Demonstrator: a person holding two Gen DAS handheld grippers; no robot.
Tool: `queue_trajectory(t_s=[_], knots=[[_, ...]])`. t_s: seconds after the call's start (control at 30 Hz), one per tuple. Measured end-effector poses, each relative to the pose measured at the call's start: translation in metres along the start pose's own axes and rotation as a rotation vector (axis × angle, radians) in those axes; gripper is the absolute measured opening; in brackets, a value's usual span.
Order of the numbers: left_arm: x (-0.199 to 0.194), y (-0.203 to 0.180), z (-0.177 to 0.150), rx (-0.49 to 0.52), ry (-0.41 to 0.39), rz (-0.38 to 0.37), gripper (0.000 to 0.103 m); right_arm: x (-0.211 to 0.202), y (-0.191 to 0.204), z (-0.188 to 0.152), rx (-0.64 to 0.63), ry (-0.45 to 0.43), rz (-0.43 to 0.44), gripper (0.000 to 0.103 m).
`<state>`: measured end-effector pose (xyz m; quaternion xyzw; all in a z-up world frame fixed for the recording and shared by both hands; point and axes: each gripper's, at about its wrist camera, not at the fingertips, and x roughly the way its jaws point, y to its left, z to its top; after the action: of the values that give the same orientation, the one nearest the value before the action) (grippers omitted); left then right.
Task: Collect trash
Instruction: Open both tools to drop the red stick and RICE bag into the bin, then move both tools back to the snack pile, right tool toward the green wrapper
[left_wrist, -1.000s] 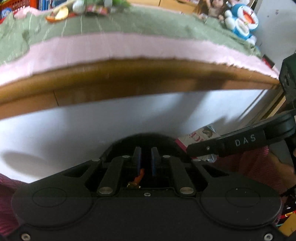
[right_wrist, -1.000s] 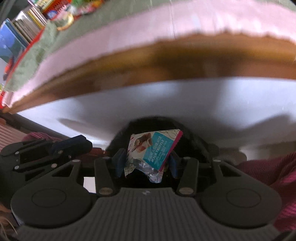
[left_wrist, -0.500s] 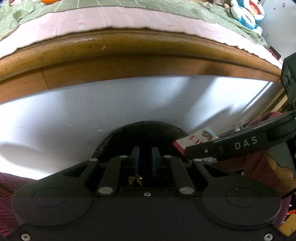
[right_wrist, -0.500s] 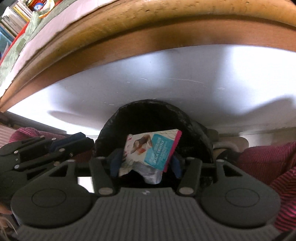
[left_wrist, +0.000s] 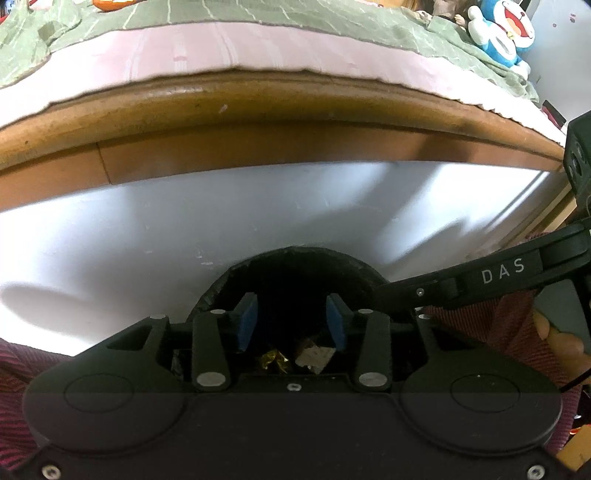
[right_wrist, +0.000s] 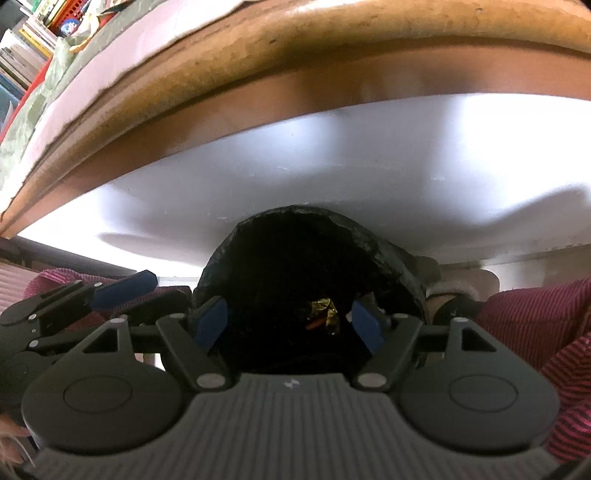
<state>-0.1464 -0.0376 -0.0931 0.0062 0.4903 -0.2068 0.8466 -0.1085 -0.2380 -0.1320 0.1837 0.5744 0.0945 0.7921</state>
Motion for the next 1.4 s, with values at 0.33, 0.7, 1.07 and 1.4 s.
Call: queue_trajectory(t_s=[0.33, 0.7, 1.07, 1.4], knots=[[-0.016, -0.002, 0.009, 0.009, -0.028, -0.001, 0.043, -0.02, 0.011, 0.003, -0.062, -0.047, -0.005, 0.083], [-0.098, -0.005, 0.05, 0.09, -0.257, 0.01, 0.071, -0.107, 0.053, 0.019, -0.327, -0.244, 0.114, 0.088], [-0.132, 0.022, 0.129, 0.029, -0.51, 0.177, 0.091, -0.138, 0.085, 0.093, -0.409, -0.527, -0.014, 0.089], [-0.082, 0.096, 0.199, -0.101, -0.474, 0.241, 0.068, -0.096, 0.128, 0.143, -0.546, -0.524, -0.064, 0.089]])
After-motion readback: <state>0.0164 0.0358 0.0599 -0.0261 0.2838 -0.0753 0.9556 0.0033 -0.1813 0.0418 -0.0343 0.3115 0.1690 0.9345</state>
